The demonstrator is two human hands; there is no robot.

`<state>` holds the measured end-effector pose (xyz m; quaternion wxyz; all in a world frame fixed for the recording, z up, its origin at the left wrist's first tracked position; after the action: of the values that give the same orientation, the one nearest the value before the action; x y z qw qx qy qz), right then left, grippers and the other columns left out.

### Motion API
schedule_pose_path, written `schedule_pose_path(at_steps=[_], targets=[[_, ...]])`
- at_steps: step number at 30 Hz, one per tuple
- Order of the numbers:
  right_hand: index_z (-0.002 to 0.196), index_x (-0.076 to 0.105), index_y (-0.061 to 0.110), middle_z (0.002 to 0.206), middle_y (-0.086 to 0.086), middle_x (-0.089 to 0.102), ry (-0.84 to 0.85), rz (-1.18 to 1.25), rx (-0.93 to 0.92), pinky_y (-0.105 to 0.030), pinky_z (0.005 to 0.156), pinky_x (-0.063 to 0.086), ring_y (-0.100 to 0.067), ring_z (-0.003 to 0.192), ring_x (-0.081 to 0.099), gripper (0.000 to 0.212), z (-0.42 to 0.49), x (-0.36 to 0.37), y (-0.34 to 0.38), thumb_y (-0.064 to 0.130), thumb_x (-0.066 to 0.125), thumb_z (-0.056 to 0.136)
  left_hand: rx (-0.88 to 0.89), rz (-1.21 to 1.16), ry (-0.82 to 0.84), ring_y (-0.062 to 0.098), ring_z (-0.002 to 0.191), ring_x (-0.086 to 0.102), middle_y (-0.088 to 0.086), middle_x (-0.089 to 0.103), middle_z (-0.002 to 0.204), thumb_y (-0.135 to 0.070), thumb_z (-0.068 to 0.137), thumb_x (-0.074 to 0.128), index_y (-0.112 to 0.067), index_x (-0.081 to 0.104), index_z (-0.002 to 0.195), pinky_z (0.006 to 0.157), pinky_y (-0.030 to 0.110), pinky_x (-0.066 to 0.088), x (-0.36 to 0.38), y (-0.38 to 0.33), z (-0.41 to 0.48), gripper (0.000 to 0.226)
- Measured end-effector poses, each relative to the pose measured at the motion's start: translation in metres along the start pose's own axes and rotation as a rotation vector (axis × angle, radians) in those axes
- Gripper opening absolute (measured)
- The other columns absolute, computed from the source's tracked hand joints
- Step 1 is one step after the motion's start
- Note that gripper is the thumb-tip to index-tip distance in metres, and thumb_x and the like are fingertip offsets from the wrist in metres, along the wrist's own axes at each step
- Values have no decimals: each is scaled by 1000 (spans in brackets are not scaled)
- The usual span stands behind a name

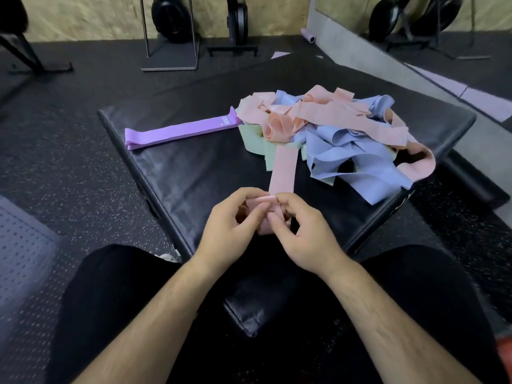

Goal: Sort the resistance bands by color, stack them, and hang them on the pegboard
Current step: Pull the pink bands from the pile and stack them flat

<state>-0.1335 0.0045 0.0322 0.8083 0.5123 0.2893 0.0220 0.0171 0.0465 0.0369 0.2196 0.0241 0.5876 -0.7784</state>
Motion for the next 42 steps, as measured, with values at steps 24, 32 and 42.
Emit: schedule_pose_path(at_steps=[24, 32, 42], targets=[[114, 62, 42, 70, 5, 56, -189, -114, 246, -28, 75, 45, -9, 67, 54, 40, 11, -87, -29, 36, 83, 80, -275, -45, -520, 4, 73, 56, -8, 63, 82, -35, 98, 64, -18, 60, 90, 74, 25, 47, -71, 43, 14, 20], [128, 56, 39, 87, 4, 68, -249, -97, 292, -23, 74, 47, -7, 66, 52, 45, 14, -92, -60, 17, 71, 91, -331, 471, -499, 27, 97, 56, -13, 58, 81, -38, 99, 55, -21, 54, 91, 102, 44, 29, -74, 42, 9, 19], [108, 73, 28, 116, 11, 60, -201, -555, 86, -31, 104, 38, -16, 115, 48, 18, 8, -79, -61, 29, 71, 91, -42, 778, -336, 29, 117, 45, 1, 51, 123, -27, 88, 70, -22, 61, 117, 98, 45, 32, -54, 34, 8, 31]])
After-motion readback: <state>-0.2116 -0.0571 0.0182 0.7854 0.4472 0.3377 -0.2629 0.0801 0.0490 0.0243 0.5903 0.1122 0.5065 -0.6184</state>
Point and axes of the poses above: each hand's wrist, its own z-axis towards the middle knuckle, its own x-axis out of the palm, y = z × x, the point moved 4 cm from there along z, towards the middle knuckle
